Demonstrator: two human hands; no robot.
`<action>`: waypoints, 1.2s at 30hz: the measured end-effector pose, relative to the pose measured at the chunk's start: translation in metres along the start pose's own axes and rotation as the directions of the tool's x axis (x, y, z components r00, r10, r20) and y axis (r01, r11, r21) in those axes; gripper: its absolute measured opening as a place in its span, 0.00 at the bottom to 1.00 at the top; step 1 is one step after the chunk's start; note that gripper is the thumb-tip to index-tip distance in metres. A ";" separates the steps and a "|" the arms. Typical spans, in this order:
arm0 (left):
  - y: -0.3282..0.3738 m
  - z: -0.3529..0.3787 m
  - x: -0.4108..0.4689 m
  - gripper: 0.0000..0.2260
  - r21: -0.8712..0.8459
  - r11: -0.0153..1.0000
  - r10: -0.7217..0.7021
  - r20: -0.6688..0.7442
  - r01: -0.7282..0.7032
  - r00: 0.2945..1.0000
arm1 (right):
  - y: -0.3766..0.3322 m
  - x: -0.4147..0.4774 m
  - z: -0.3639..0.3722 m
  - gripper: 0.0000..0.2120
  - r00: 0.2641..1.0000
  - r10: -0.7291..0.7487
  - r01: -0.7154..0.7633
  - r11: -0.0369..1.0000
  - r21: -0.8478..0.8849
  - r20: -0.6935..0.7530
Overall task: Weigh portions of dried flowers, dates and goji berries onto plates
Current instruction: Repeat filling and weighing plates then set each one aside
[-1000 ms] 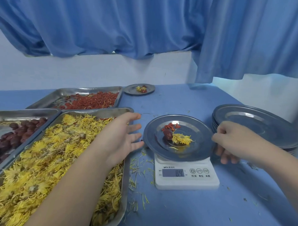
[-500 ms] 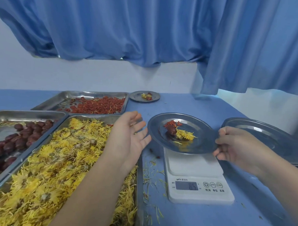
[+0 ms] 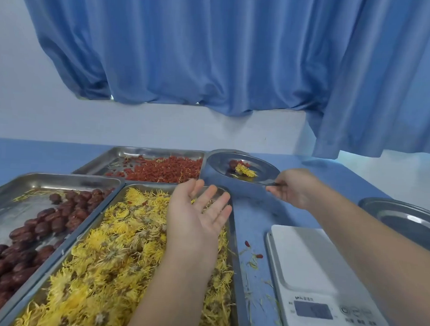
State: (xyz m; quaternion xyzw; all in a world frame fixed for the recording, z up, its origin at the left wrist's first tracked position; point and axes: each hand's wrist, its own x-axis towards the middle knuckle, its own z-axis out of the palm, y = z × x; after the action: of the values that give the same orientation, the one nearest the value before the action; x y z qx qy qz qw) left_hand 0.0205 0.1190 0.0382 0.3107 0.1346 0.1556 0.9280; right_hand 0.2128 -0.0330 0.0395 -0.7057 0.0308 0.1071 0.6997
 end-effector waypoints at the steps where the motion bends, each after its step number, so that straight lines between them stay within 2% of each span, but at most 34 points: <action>1: 0.000 0.000 -0.001 0.12 -0.004 1.000 0.001 0.003 -0.001 1.000 | 0.000 0.008 0.009 0.07 1.000 0.005 -0.005 1.000 -0.012 -0.014; 5: 0.002 0.000 -0.001 0.13 -0.033 0.999 0.008 0.007 -0.008 1.000 | 0.005 0.037 0.035 0.08 0.997 0.028 -0.030 0.999 -0.033 -0.072; 10: 0.006 -0.002 0.001 0.13 -0.112 0.994 0.007 -0.020 -0.009 1.000 | 0.015 0.066 0.051 0.13 0.989 0.057 -0.066 0.996 -0.057 -0.140; 16: 0.008 -0.004 0.004 0.14 -0.183 0.983 -0.022 -0.024 0.017 0.999 | 0.020 0.086 0.064 0.14 0.980 0.103 -0.120 0.988 -0.095 -0.170; 23: 0.010 -0.005 0.003 0.14 -0.213 0.977 -0.018 0.011 0.020 1.000 | 0.022 0.087 0.074 0.08 0.982 0.172 -0.170 0.985 0.028 -0.073; 27: 0.011 -0.003 0.002 0.14 -0.212 0.977 -0.016 0.023 0.020 1.000 | 0.017 0.077 0.076 0.06 0.978 0.205 -0.207 0.960 0.187 0.030; 29: 0.010 -0.003 0.002 0.13 -0.209 0.978 -0.015 0.022 0.019 1.000 | 0.015 0.071 0.076 0.04 0.975 0.211 -0.221 0.957 0.186 0.073; 31: 0.009 -0.003 0.002 0.13 -0.201 0.980 -0.011 0.028 0.017 1.000 | 0.014 0.068 0.072 0.11 0.971 0.215 -0.232 0.955 0.185 0.106; 33: 0.007 -0.004 0.001 0.14 -0.190 0.982 -0.007 0.046 0.015 0.999 | 0.011 0.062 0.066 0.13 0.967 0.213 -0.237 0.953 0.190 0.138; 36: 0.005 -0.003 0.001 0.14 -0.160 0.987 -0.008 0.086 0.022 0.996 | 0.004 0.047 0.055 0.15 0.954 0.216 -0.242 0.964 0.111 0.210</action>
State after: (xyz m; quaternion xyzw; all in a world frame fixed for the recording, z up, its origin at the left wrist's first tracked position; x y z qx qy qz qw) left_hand 0.0191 0.1244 0.0391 0.2404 0.0846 0.1456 0.9560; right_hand 0.2518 0.0265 0.0265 -0.6342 0.0507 0.2542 0.7284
